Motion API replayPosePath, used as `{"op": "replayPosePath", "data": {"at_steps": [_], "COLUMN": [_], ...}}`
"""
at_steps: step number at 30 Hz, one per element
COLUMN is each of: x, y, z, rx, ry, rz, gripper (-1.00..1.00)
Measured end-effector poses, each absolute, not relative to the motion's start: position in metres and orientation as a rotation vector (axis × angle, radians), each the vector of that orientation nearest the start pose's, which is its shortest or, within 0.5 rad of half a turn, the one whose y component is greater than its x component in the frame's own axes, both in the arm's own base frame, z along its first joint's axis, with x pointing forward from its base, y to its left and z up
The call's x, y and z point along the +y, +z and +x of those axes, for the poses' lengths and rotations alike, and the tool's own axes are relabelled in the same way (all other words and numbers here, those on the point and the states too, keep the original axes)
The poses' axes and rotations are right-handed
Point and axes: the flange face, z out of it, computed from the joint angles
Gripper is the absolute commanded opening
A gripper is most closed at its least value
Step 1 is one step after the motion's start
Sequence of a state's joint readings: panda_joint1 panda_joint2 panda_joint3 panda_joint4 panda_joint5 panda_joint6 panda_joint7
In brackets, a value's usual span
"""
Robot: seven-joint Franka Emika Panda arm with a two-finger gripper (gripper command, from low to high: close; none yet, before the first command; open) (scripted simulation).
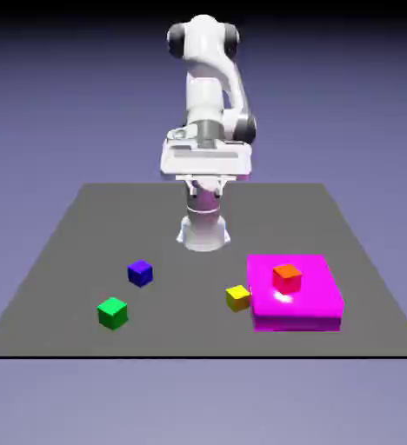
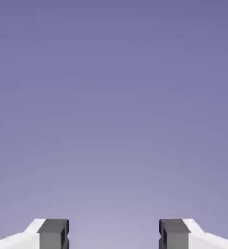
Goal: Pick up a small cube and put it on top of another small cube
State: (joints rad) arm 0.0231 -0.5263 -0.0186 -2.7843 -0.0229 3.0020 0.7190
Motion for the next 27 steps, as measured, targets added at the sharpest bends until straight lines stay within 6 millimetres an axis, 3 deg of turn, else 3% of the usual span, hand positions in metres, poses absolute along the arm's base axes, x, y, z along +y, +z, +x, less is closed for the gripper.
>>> {"op": "replayPosePath", "data": {"at_steps": [7,13,20,27], "x": [-0.010,-0.031,-0.064,-0.110], "y": [0.383,0.318,0.240,0.171], "z": [0.447,0.476,0.494,0.497], "rx": [0.739,0.543,0.259,-0.061], "ry": [-0.659,-0.318,0.166,0.761], "rz": [-2.907,-3.183,-3.449,-3.611], "gripper": [0.00,0.00,0.00,0.00]}}
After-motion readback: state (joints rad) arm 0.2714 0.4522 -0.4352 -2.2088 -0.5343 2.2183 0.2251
